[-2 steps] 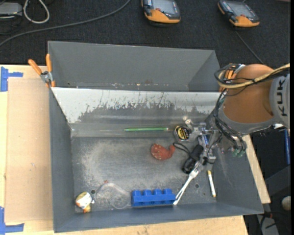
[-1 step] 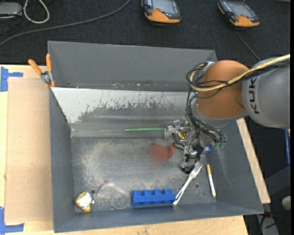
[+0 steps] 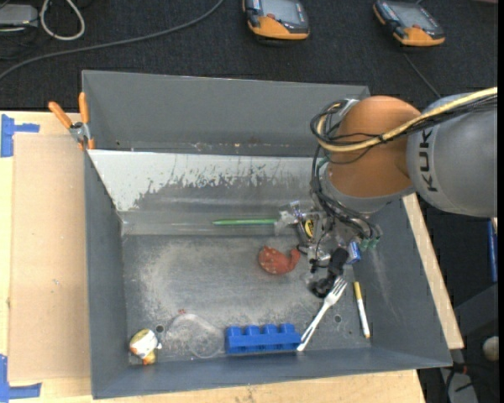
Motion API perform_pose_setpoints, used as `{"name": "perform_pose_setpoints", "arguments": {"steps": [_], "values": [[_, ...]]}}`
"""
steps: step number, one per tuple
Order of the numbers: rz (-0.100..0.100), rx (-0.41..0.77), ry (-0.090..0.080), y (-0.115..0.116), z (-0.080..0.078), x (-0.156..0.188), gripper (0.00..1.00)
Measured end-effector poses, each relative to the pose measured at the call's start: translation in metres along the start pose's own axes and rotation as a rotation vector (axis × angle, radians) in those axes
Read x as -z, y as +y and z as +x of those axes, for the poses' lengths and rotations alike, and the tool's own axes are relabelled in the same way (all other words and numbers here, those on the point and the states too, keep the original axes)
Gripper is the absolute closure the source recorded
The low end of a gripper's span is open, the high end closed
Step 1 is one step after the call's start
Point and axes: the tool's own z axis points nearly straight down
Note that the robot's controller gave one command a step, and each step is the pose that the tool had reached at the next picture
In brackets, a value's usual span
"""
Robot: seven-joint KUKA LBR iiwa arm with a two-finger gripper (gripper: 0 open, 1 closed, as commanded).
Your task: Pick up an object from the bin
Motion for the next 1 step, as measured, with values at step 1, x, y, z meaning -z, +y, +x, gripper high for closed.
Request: {"name": "perform_pose_setpoints", "arguments": {"steps": [1], "values": [[-0.003,-0.018,-0.001,0.0115,-0.0206,-0.0233,0.00]]}}
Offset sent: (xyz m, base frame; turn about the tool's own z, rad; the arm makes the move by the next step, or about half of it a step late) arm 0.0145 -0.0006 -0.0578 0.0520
